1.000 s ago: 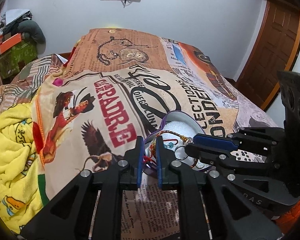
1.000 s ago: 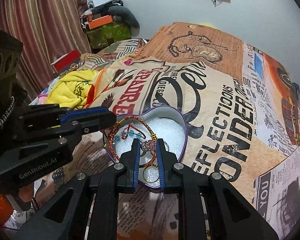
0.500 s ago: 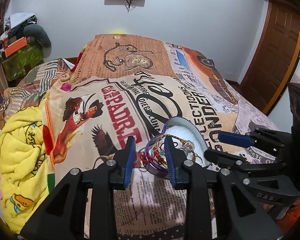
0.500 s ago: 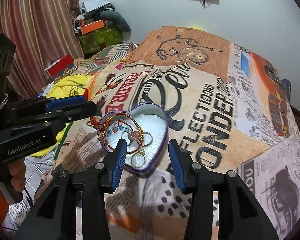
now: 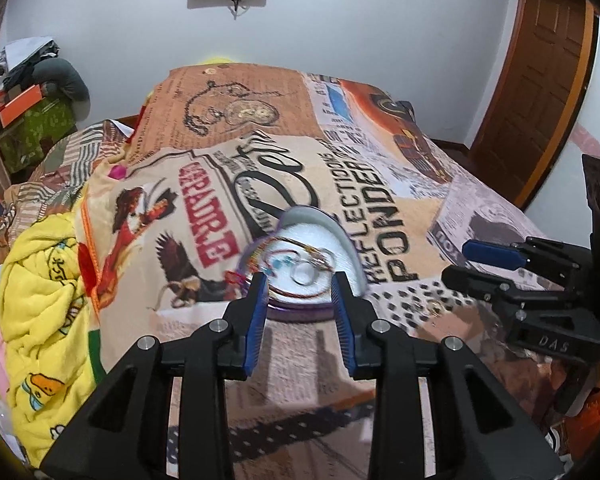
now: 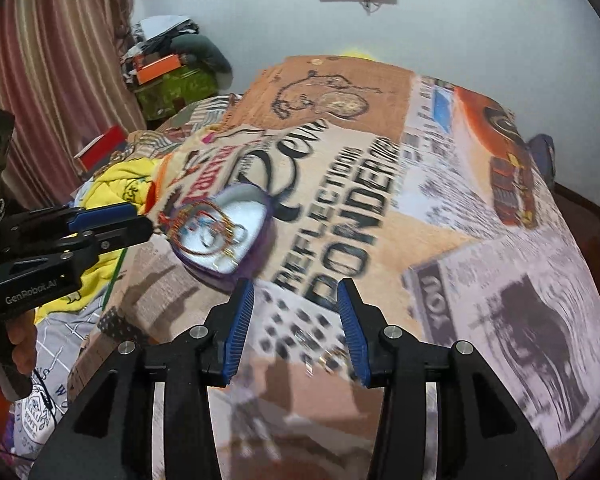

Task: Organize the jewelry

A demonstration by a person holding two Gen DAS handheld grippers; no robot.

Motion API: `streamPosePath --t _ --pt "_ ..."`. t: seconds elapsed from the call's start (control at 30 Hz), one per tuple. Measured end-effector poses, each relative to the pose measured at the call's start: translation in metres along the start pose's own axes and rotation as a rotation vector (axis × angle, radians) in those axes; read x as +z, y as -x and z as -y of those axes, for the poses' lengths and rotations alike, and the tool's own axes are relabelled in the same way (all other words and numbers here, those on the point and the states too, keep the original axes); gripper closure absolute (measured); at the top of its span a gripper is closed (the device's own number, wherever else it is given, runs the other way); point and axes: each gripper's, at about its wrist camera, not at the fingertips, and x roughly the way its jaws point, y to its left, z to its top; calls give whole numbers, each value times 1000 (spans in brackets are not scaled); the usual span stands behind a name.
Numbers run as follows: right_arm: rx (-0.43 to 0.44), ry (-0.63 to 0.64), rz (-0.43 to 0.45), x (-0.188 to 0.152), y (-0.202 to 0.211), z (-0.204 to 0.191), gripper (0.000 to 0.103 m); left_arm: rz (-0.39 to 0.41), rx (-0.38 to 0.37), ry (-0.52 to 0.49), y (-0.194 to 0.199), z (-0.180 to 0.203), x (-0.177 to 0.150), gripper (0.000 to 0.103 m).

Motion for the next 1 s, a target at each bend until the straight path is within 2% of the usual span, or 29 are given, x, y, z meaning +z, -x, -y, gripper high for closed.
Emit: streamPosePath --t 0.37,0.53,0.87,1.0 --pt "-52 -110 -36 -32 23 50 63 -100 -83 -67 -27 53 -17 71" --pt "-53 -132 -62 -42 20 58 63 -146 -114 -109 -50 75 -20 71" --pt "-19 -156 -107 -54 4 66 63 -189 -133 -134 -90 92 -16 72" --pt "-4 -152 -117 -54 -2 62 63 -199 -147 -128 -98 94 -16 86"
